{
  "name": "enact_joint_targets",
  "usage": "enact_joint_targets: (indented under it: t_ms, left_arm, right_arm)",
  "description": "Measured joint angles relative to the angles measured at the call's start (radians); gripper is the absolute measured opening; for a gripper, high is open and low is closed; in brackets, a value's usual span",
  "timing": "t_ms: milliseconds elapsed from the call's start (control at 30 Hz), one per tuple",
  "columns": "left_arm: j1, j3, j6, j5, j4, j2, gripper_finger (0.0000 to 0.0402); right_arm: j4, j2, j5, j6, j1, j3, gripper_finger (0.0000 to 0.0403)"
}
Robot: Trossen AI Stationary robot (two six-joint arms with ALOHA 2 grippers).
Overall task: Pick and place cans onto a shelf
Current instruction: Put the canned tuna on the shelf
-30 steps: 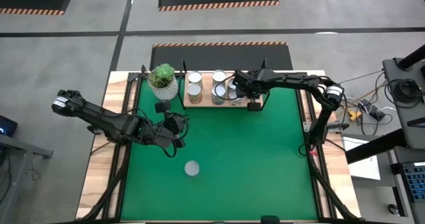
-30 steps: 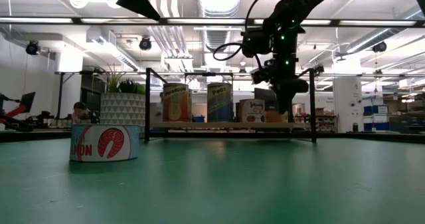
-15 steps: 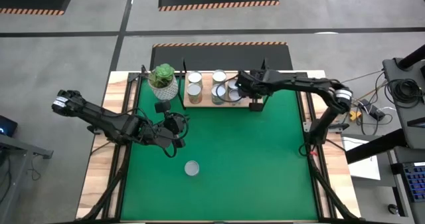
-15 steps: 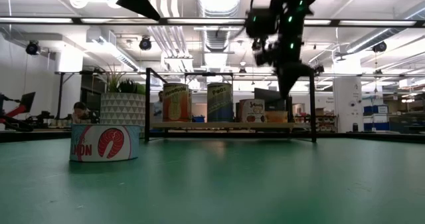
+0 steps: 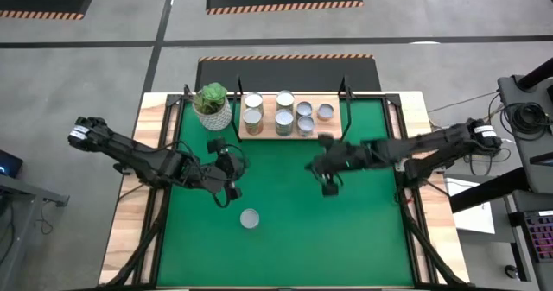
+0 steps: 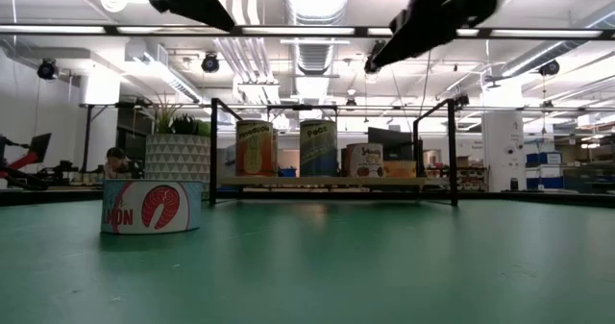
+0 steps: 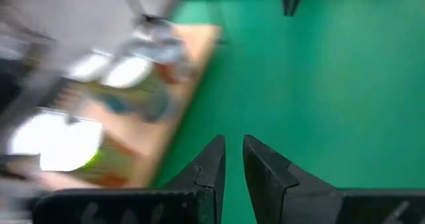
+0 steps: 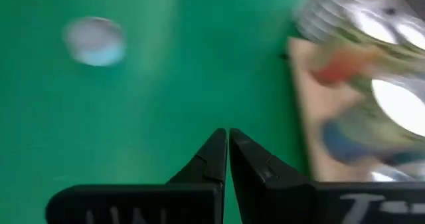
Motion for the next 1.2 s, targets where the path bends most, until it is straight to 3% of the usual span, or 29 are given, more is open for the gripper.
enact_joint_targets:
  t_ms: [100, 333, 433, 533, 600, 733, 833, 967, 1067, 1133, 1200]
  left_arm:
    - [-0.015, 0.000, -0.077, 0.152, 0.000, 0.000, 0.0036]
    - [-0.157, -0.026, -0.292, 0.254, -0.049, 0.040, 0.0036]
    - [-0.227, -0.049, -0.365, 0.288, 0.010, 0.101, 0.0036]
    - [-0.269, -0.060, -0.474, 0.459, -0.023, 0.204, 0.0036]
    - [-0.288, -0.059, -0.561, 0.517, -0.093, 0.265, 0.0036]
    - [-0.303, -0.059, -0.633, 0.528, -0.163, 0.356, 0.0036]
    - [-0.287, -0.059, -0.569, 0.487, -0.026, 0.418, 0.0036]
    - [-0.194, -0.027, -0.418, 0.214, 0.156, 0.495, 0.0036]
    - [-0.133, 0.028, -0.349, 0.116, 0.165, 0.498, 0.0036]
    - [-0.127, 0.053, -0.257, 0.164, 0.229, 0.493, 0.0036]
    - [-0.137, 0.061, -0.121, 0.281, 0.310, 0.490, 0.0036]
  right_arm:
    - [0.112, -0.009, 0.001, 0.045, 0.091, -0.091, 0.0009]
    - [0.156, 0.019, 0.003, 0.091, 0.202, -0.165, 0.0009]
    - [0.161, 0.020, 0.003, 0.085, 0.213, -0.165, 0.0009]
    - [0.169, 0.020, 0.016, 0.065, 0.212, -0.165, 0.0009]
    - [0.184, 0.020, 0.041, 0.057, 0.212, -0.165, 0.0009]
    - [0.198, 0.021, 0.057, 0.056, 0.212, -0.165, 0.0009]
    - [0.202, 0.021, 0.056, 0.061, 0.212, -0.165, 0.0009]
    - [0.207, 0.021, 0.055, 0.064, 0.212, -0.165, 0.0009]
    - [0.192, 0.020, 0.055, 0.101, 0.219, -0.165, 0.0009]
    - [0.162, 0.019, 0.055, 0.131, 0.235, -0.165, 0.0009]
    - [0.131, 0.021, 0.055, 0.163, 0.252, -0.166, 0.0009]
